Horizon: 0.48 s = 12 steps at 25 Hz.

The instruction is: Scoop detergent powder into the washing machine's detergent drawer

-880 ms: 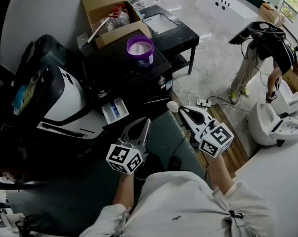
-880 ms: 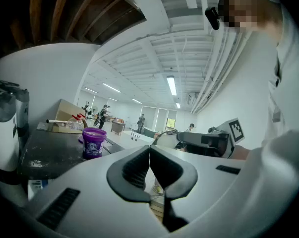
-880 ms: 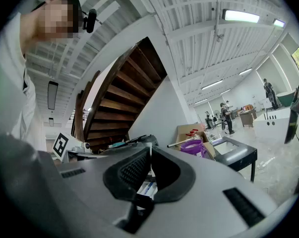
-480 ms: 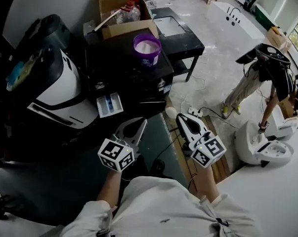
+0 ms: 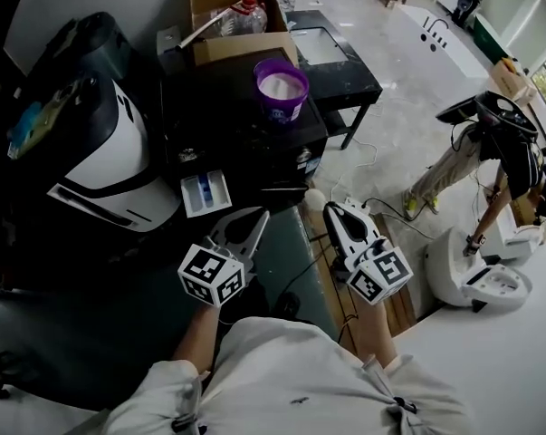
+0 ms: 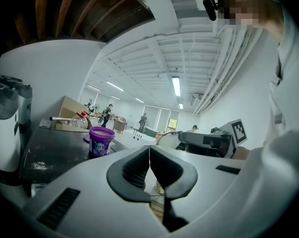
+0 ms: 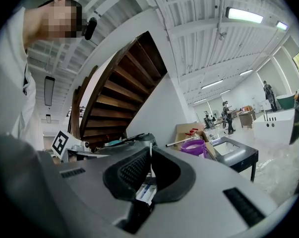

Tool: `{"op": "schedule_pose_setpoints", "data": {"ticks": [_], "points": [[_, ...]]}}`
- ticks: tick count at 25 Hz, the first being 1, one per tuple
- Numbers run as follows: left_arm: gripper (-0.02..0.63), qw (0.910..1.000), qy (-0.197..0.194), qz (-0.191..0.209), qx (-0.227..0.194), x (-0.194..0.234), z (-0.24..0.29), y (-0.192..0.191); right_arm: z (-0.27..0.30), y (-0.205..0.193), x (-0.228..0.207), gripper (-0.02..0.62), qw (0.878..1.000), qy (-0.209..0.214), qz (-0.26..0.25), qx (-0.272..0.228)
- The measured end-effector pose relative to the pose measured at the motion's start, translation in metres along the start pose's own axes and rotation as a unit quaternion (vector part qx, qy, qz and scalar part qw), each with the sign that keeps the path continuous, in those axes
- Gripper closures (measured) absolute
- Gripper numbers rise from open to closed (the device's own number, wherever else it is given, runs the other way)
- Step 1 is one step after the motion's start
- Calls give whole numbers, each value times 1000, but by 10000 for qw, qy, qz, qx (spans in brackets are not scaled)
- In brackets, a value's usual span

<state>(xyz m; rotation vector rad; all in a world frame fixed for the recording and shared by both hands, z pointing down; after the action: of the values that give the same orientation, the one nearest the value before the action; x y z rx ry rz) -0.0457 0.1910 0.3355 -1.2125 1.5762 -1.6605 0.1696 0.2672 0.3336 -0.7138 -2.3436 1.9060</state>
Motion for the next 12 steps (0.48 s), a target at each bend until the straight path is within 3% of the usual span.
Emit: {"op": "schedule_pose_setpoints", "data": {"ticks": [12], "points": [[586, 9994, -327, -81, -58, 83, 35, 23, 87, -8, -12, 581, 9997, -158, -202, 65]]}}
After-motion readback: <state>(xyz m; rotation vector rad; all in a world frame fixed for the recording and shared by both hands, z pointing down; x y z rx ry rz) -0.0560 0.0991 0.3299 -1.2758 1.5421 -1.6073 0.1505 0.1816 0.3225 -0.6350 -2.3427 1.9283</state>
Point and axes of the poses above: the fingertips, and each gripper's own axes: z forward along the fingers, x to its left, y out of its top, the point moved 8 cm from there along -z, backward along the fingers, and after that the axes turned 14 degrees about -x, right-handed, at the moved point
